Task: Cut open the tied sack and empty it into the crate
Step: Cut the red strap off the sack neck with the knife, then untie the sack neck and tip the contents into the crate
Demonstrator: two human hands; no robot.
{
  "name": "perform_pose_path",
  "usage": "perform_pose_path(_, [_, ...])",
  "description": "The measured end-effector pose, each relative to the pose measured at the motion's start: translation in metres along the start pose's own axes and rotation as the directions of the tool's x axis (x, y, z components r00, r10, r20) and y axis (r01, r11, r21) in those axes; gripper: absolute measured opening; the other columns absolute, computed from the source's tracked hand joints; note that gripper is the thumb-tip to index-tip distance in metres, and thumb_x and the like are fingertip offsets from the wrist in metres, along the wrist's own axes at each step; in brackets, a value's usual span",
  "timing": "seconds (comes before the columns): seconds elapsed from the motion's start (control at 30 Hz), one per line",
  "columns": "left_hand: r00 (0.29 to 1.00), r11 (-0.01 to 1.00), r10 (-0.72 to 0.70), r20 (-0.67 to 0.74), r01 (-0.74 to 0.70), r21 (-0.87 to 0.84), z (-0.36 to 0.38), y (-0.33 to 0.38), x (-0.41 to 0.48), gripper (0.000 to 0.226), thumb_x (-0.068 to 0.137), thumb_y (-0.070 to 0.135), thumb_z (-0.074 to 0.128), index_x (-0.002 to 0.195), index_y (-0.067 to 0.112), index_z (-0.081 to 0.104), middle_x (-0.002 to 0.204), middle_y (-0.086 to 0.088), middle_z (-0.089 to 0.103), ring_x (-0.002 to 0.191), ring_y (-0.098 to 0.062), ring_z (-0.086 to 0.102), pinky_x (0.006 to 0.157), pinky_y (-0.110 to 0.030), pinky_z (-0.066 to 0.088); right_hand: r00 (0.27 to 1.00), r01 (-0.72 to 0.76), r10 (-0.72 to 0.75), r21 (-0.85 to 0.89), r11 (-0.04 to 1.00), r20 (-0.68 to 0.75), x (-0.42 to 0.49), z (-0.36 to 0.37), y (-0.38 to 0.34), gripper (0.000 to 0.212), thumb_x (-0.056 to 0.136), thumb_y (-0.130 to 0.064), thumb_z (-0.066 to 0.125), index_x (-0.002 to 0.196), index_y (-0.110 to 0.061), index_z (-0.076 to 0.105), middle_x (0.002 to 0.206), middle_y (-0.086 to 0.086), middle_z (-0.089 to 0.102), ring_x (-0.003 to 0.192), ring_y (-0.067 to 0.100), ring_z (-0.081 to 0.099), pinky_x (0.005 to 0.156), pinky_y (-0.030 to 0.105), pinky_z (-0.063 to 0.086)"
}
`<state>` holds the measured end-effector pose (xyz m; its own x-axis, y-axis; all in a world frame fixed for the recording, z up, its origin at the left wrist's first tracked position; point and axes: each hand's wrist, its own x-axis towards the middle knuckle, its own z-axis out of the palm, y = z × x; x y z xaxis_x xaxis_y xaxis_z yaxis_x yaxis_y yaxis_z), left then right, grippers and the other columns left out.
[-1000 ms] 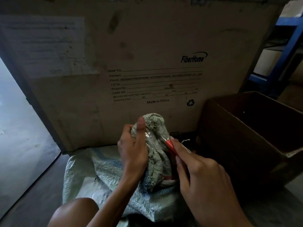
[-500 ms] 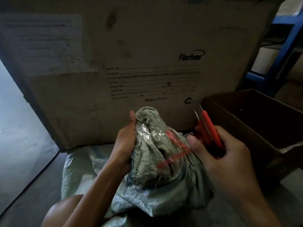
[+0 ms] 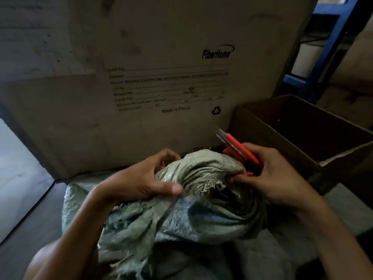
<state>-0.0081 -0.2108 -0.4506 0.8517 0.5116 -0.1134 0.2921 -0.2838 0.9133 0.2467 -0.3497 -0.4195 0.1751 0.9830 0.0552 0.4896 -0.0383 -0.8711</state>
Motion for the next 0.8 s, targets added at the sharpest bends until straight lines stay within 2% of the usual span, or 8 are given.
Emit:
perform_pose_path(0.1, [0.962, 0.964, 0.071, -0.263, 0.001, 0.266, 0.001, -0.011, 0.001, 0.076, 0.057, 0.053, 0.093, 0.117, 0.024, 0.055, 0.112, 0.007, 0.071, 0.106, -0.006, 0.068, 0.098, -0.034, 0.054, 1.000, 0.001, -0.003, -0.068, 0.998, -0.030, -0.001, 0.007, 0.004, 0.048, 0.069, -0.014, 0.087, 0.111, -0.030, 0.069, 0.101, -0.006, 0.077, 0.100, 0.007, 0.071, 0.095, 0.044, 0.055])
perform_pose_path(0.2, [0.645, 0.815, 0.321, -0.694, 0.185, 0.549, 0.006, -0.018, 0.010, 0.063, 0.064, 0.066, 0.084, 0.099, 0.020, 0.057, 0.098, 0.003, 0.064, 0.092, -0.016, 0.061, 0.076, -0.035, 0.049, 0.992, -0.019, 0.005, -0.108, 0.994, -0.130, 0.000, 0.019, 0.005, 0.045, 0.067, -0.024, 0.089, 0.106, -0.033, 0.069, 0.094, -0.011, 0.076, 0.091, 0.001, 0.070, 0.090, 0.039, 0.057])
perform_pose_path(0.27, [0.450, 0.803, 0.273, -0.850, 0.380, 0.459, 0.013, -0.010, 0.011, 0.053, 0.074, 0.066, 0.076, 0.074, 0.018, 0.054, 0.071, 0.002, 0.059, 0.070, -0.022, 0.057, 0.058, -0.030, 0.038, 0.992, -0.009, -0.003, -0.094, 0.996, -0.129, 0.000, 0.031, 0.000, 0.046, 0.066, -0.028, 0.089, 0.107, -0.033, 0.068, 0.094, -0.012, 0.075, 0.090, -0.001, 0.070, 0.087, 0.034, 0.057])
perform_pose_path(0.33, [0.488, 0.867, -0.010, -0.873, 0.439, 0.235, 0.019, -0.006, 0.014, 0.066, 0.088, 0.072, 0.053, 0.061, 0.012, 0.060, 0.056, -0.001, 0.061, 0.056, -0.025, 0.059, 0.052, -0.027, 0.041, 0.994, 0.014, -0.019, -0.050, 0.999, -0.111, -0.001, 0.043, -0.005, 0.049, 0.067, -0.030, 0.089, 0.110, -0.034, 0.066, 0.097, -0.012, 0.074, 0.091, -0.001, 0.070, 0.086, 0.029, 0.057])
perform_pose_path(0.43, [0.691, 0.896, -0.406, -0.598, 0.174, -0.408, 0.025, 0.006, 0.015, 0.071, 0.101, 0.065, 0.033, 0.075, 0.011, 0.072, 0.070, -0.019, 0.071, 0.054, -0.025, 0.062, 0.051, -0.029, 0.047, 0.993, 0.022, -0.026, -0.033, 0.999, -0.119, -0.002, 0.058, -0.009, 0.055, 0.066, -0.033, 0.089, 0.115, -0.037, 0.064, 0.100, -0.016, 0.073, 0.093, -0.005, 0.068, 0.086, 0.021, 0.056])
perform_pose_path(0.53, [0.804, 0.676, -0.307, -0.509, -0.192, -0.712, 0.023, 0.011, 0.015, 0.059, 0.105, 0.052, 0.034, 0.086, 0.021, 0.081, 0.079, -0.005, 0.077, 0.069, -0.014, 0.071, 0.062, -0.028, 0.055, 0.998, 0.014, -0.013, 0.004, 1.000, -0.063, -0.002, 0.070, -0.010, 0.055, 0.065, -0.033, 0.090, 0.114, -0.034, 0.065, 0.101, -0.013, 0.074, 0.093, -0.001, 0.070, 0.087, 0.029, 0.057])
perform_pose_path(0.6, [0.829, 0.614, -0.258, -0.496, -0.256, -0.747, 0.024, 0.013, 0.014, 0.046, 0.103, 0.044, 0.043, 0.109, 0.011, 0.075, 0.094, -0.010, 0.079, 0.083, -0.018, 0.074, 0.070, -0.029, 0.061, 0.999, 0.006, -0.001, 0.128, 0.992, -0.039, -0.005, 0.073, -0.013, 0.050, 0.064, -0.026, 0.090, 0.109, -0.027, 0.069, 0.096, -0.004, 0.077, 0.089, 0.009, 0.073, 0.083, 0.033, 0.060])
perform_pose_path(0.8, [0.642, 0.927, -0.262, -0.720, -0.039, -0.372, 0.019, -0.008, 0.019, 0.059, 0.084, 0.024, 0.074, 0.138, 0.017, 0.052, 0.121, -0.008, 0.073, 0.112, -0.027, 0.071, 0.097, -0.049, 0.057, 0.960, -0.134, 0.238, 0.510, 0.849, -0.144, -0.001, 0.053, -0.018, 0.033, 0.083, -0.041, 0.065, 0.105, -0.017, 0.072, 0.084, 0.008, 0.066, 0.051, 0.002, 0.056, 0.040, 0.012, 0.040])
